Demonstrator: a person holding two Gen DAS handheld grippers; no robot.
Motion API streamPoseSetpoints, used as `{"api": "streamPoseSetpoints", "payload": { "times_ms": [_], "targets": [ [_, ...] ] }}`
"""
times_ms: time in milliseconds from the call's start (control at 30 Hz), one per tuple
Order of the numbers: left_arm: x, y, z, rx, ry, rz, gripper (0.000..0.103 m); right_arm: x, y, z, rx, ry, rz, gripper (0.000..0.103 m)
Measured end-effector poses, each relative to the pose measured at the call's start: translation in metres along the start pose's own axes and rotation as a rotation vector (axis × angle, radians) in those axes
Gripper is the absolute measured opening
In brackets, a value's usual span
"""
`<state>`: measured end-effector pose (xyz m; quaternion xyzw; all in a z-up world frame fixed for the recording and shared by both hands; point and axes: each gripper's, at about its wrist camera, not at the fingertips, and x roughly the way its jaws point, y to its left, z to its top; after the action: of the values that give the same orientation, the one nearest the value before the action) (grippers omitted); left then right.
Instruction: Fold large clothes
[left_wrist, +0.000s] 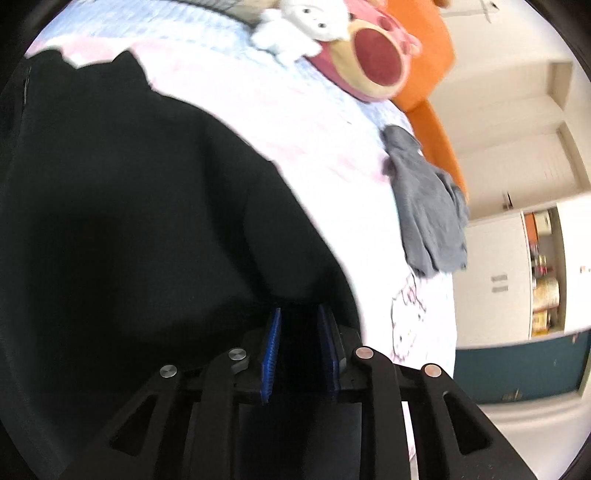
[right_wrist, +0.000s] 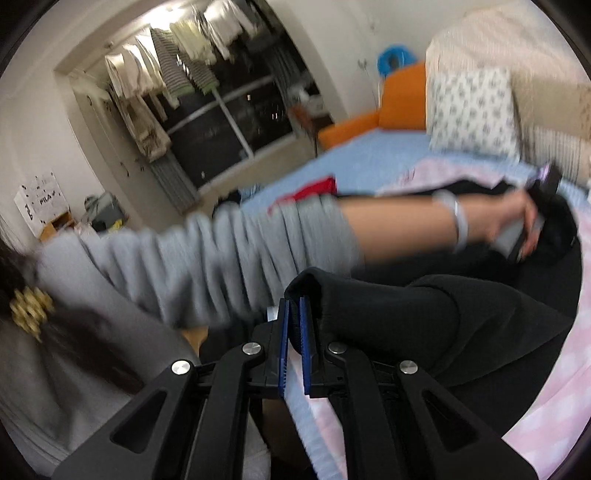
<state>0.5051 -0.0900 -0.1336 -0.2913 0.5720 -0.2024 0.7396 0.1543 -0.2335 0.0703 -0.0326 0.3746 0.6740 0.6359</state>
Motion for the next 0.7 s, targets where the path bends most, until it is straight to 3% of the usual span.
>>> {"api": "streamPoseSetpoints", "payload": {
  "times_ms": [133, 267, 367, 500, 567, 667, 700],
  "targets": [
    [-0.006, -0.017, -0.013, 0.121, 0.078, 0.036, 0.036, 0.000, -0.001, -0.014, 0.031, -0.011, 0.013, 0.007],
    [-0.006, -0.015, -0.018, 0.050, 0.077, 0.030, 0.038, 0.004, 0.002, -0.012, 0.014, -0.016, 0.000, 0.007],
    [-0.014, -0.012, -0.020, 0.001, 0.020, -0.019, 0.038, 0.006, 0.000, -0.012, 0.010, -0.027, -0.008, 0.007],
    [-0.044, -0.007, -0.021, -0.107, -0.163, -0.095, 0.040, 0.009, 0.006, -0.014, -0.005, -0.025, -0.011, 0.007],
    [-0.041, -0.012, -0.021, -0.064, -0.130, -0.051, 0.046, 0.016, 0.004, -0.012, -0.007, -0.008, -0.001, 0.007],
    [-0.017, -0.026, -0.029, 0.035, 0.005, 0.042, 0.046, 0.022, 0.011, -0.014, -0.020, -0.003, 0.017, 0.007],
    [-0.008, -0.031, -0.034, 0.066, 0.034, 0.104, 0.046, 0.023, 0.011, -0.014, -0.022, -0.003, 0.020, 0.007]
  ]
}}
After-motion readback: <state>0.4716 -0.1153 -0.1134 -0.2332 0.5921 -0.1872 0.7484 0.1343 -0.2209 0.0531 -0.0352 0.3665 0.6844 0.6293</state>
